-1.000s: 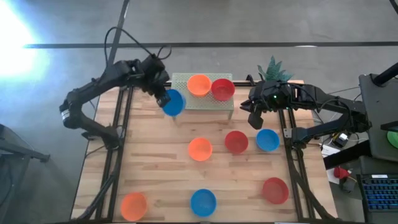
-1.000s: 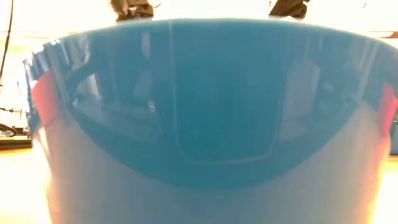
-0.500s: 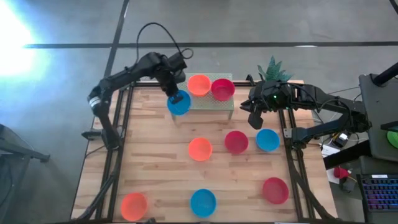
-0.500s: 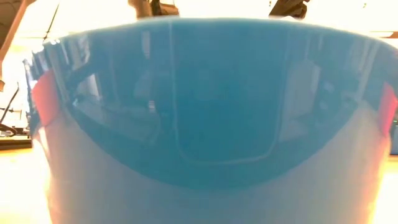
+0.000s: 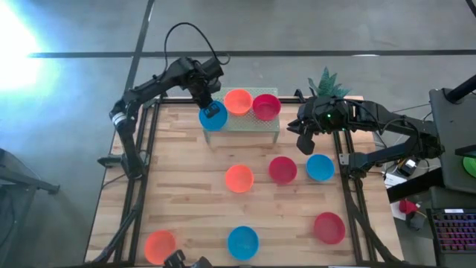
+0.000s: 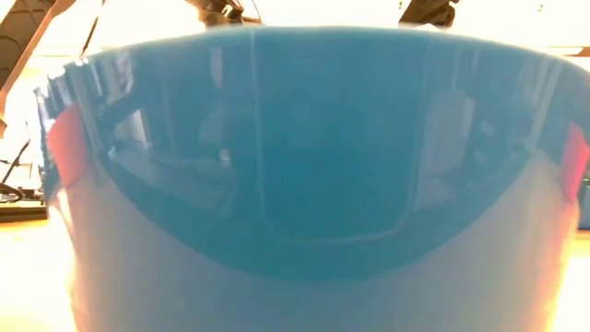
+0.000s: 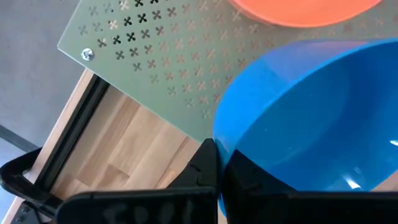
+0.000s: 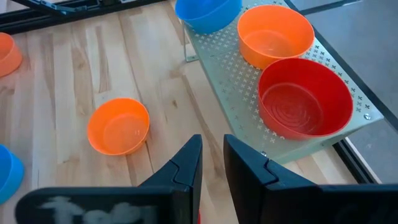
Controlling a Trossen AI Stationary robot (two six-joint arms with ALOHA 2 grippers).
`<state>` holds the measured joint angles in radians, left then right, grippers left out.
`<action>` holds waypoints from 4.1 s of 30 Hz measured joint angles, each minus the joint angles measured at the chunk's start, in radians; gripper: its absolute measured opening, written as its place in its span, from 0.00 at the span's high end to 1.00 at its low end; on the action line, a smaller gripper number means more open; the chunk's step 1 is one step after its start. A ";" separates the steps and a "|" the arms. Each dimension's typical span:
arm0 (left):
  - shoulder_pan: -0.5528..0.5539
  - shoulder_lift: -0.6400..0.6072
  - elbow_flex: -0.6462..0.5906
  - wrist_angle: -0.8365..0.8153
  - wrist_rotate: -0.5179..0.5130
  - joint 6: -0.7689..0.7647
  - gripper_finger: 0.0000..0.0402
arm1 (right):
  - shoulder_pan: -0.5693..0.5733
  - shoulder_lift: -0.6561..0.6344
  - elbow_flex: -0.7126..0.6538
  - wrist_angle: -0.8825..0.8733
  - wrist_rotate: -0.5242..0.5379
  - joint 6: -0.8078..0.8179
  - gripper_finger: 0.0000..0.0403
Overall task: Pick & Place Mini bowls
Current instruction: Put the left blue bowl on the shelf, then stack the top blue bowl on the blue bowl on the shelf
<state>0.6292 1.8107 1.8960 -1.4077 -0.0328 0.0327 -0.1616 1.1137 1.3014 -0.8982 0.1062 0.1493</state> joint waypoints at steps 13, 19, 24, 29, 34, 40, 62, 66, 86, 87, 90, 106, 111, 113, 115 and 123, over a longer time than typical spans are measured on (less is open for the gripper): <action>0.001 0.006 -0.003 0.001 -0.021 0.019 0.99 | 0.000 0.000 0.000 0.000 0.000 -0.022 0.84; 0.001 0.006 -0.003 0.006 -0.021 0.019 0.99 | 0.000 0.000 0.000 -0.001 0.000 -0.022 0.84; 0.001 0.006 -0.003 0.011 -0.021 0.015 0.99 | 0.000 0.000 0.000 -0.001 0.000 -0.022 0.84; 0.000 0.006 -0.003 0.012 -0.021 0.014 0.99 | 0.000 0.000 0.000 -0.001 0.000 -0.022 0.84; 0.000 0.006 -0.003 0.012 -0.021 0.012 0.99 | 0.000 0.000 0.000 -0.001 0.000 -0.022 0.84; 0.000 0.006 -0.003 0.012 -0.021 0.012 0.99 | 0.000 0.000 0.000 -0.001 0.000 -0.022 0.84; 0.000 0.006 -0.004 0.016 -0.021 0.012 0.99 | 0.000 0.000 0.000 -0.001 0.000 -0.022 0.84; 0.001 0.006 -0.004 0.020 -0.021 -0.001 0.99 | 0.000 0.000 0.000 -0.001 0.000 -0.021 0.84; 0.000 0.006 -0.004 0.019 -0.021 -0.002 0.99 | 0.000 0.000 0.000 -0.001 0.000 -0.022 0.84; 0.000 0.006 -0.004 0.019 -0.021 -0.003 0.98 | 0.000 0.000 0.000 -0.001 0.000 -0.022 0.84; 0.000 0.006 -0.004 0.015 -0.021 -0.003 0.94 | 0.000 0.000 0.000 -0.001 0.000 -0.022 0.84; 0.001 0.006 0.006 0.020 -0.067 0.023 0.86 | 0.000 0.000 0.000 -0.001 0.000 -0.022 0.84; 0.001 0.005 0.058 -0.006 -0.072 0.042 0.86 | 0.000 0.000 0.000 0.035 0.000 -0.021 0.84; 0.001 -0.003 0.080 -0.009 -0.073 0.043 0.86 | 0.000 0.000 0.000 0.052 0.000 -0.022 0.84; -0.006 -0.023 0.086 -0.010 -0.077 0.048 0.86 | 0.000 0.000 0.000 0.063 0.000 -0.021 0.84; -0.087 -0.165 0.079 0.006 -0.208 0.062 0.86 | 0.000 0.000 0.000 0.064 0.000 0.005 0.84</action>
<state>0.5423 1.6454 1.9753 -1.4020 -0.2412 0.0945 -0.1619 1.1137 1.3014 -0.8337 0.1066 0.1548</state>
